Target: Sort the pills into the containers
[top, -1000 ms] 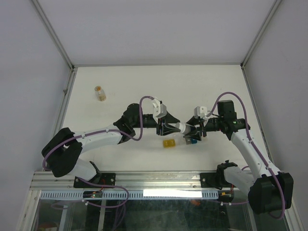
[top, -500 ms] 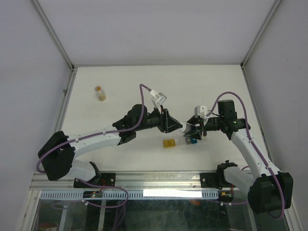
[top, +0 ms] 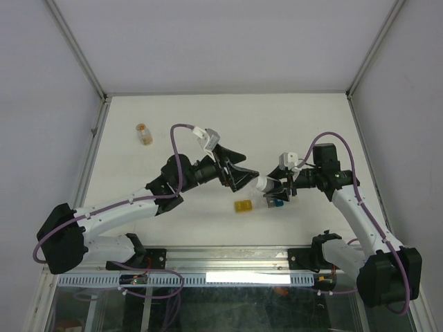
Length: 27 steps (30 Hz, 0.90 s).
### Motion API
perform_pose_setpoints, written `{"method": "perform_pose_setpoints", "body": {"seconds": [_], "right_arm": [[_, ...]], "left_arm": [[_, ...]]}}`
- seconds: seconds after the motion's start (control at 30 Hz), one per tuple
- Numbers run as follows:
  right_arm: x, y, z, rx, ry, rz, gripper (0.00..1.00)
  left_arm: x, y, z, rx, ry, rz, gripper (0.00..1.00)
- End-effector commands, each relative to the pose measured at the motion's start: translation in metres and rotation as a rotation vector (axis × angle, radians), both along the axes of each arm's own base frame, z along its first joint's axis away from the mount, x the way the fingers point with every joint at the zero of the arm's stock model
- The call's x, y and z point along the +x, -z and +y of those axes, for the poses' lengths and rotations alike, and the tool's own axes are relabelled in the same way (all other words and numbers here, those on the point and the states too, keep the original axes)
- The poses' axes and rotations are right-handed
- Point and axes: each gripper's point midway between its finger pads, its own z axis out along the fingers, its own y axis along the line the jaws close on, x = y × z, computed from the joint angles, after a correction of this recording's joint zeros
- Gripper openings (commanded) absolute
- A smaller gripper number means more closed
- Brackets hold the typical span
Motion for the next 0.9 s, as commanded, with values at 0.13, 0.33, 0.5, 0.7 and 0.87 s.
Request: {"method": "perform_pose_setpoints", "body": {"seconds": [0.13, 0.33, 0.5, 0.7, 0.87], "right_arm": [[-0.001, -0.014, 0.004, 0.039, -0.035, -0.045, 0.00], [-0.002, -0.013, 0.004, 0.040, -0.038, -0.041, 0.00], [-0.001, -0.012, 0.004, 0.039, -0.038, -0.041, 0.00], [-0.001, -0.012, 0.004, 0.038, -0.039, -0.039, 0.00], [-0.002, -0.012, 0.005, 0.038, -0.040, -0.039, 0.00]], "left_arm": [[-0.046, -0.008, 0.021, 0.086, 0.188, -0.809, 0.99], [-0.036, 0.024, 0.015, 0.238, 0.297, -1.004, 0.99], [-0.021, 0.030, 0.009, 0.209, 0.372, -0.960, 0.99], [-0.015, 0.032, -0.004, 0.165, 0.386, -0.918, 0.97], [-0.010, 0.031, -0.011, 0.148, 0.389, -0.882, 0.86]]}}
